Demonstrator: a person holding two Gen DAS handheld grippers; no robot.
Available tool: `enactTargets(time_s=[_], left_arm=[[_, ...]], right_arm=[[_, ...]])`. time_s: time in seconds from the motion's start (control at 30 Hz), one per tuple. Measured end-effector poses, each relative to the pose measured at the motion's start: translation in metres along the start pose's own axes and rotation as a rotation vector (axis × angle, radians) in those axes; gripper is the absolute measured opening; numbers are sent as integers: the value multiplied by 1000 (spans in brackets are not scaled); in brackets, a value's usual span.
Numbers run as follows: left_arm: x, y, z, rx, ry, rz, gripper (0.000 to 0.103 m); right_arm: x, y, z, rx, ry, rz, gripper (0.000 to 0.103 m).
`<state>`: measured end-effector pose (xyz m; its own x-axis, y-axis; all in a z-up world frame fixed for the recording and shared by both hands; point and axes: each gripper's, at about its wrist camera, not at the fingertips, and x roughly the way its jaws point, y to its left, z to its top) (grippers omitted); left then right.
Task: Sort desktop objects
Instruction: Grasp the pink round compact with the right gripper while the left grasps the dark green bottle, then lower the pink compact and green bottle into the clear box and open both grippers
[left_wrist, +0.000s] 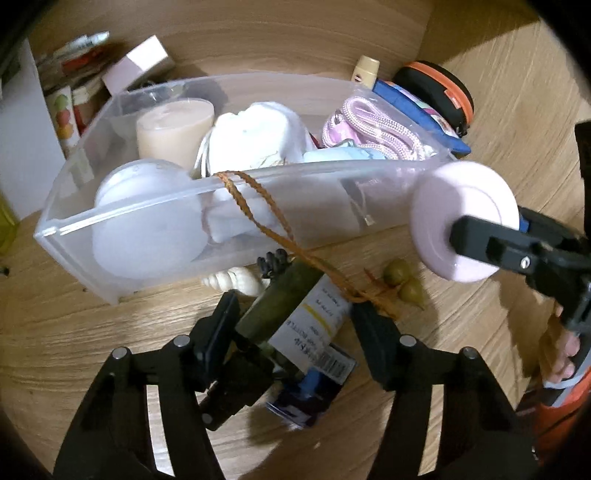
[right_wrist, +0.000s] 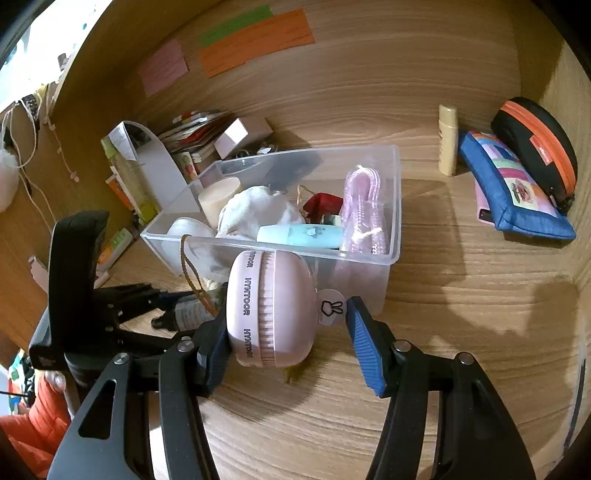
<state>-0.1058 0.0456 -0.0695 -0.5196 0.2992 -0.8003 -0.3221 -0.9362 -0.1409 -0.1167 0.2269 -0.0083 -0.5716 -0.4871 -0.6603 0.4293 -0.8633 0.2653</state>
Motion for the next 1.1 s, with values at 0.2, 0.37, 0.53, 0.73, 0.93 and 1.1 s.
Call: enactTargets(time_s=[0.2, 0.37, 0.53, 0.73, 0.93, 1.1], left_arm=[[-15, 10, -6, -40, -31, 17, 62], [-36, 35, -14, -101, -65, 38, 62], [-57, 56, -23, -157, -101, 70, 61], [-78, 75, -28, -223, -150, 80, 44], [-89, 77, -22, -233, -188, 81, 41], [-96, 77, -14, -233, -223, 71, 41]], right_arm=[[-2, -3, -1, 14, -3, 1, 55], [-7, -7, 0, 32, -16, 6, 55], [-15, -8, 4, 45, -41, 7, 55], [-21, -5, 12, 42, -67, 8, 55], [-22, -1, 19, 38, -81, 13, 55], [-20, 0, 21, 39, -84, 13, 55]])
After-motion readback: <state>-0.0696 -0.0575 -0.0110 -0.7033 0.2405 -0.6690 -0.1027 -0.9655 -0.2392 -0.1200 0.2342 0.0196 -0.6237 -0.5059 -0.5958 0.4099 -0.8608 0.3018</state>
